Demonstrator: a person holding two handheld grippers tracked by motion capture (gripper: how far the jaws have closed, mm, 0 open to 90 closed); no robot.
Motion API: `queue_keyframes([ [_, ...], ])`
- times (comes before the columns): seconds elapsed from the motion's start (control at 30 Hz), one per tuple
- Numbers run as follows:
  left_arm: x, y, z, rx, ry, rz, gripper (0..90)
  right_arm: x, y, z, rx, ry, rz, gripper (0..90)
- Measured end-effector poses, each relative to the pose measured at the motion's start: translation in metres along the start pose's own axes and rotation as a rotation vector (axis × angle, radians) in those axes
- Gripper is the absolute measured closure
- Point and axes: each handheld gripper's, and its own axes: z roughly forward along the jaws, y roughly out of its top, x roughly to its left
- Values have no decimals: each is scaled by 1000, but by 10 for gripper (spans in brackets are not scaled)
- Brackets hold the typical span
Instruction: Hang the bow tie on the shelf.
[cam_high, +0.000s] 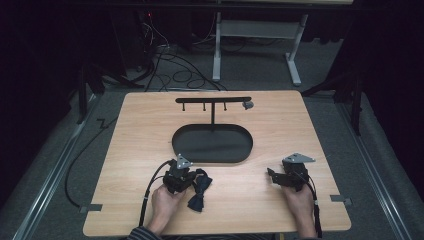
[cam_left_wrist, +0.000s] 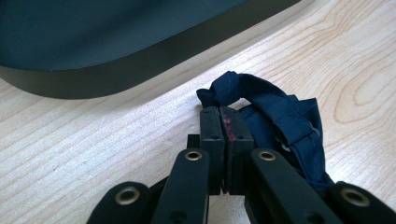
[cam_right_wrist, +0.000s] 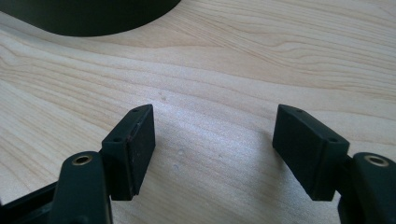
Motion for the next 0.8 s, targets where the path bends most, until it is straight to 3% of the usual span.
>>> queue_keyframes([
  [0.17,-1,1,-4,-19,5,15,891,0,0,0,0,0,2,312],
  [0.53,-1,9,-30,-99,-4,37,894,0,0,0,1,0,1,311],
  [0.8,0,18,-52,-140,-42,45,895,0,0,0,0,0,2,312],
])
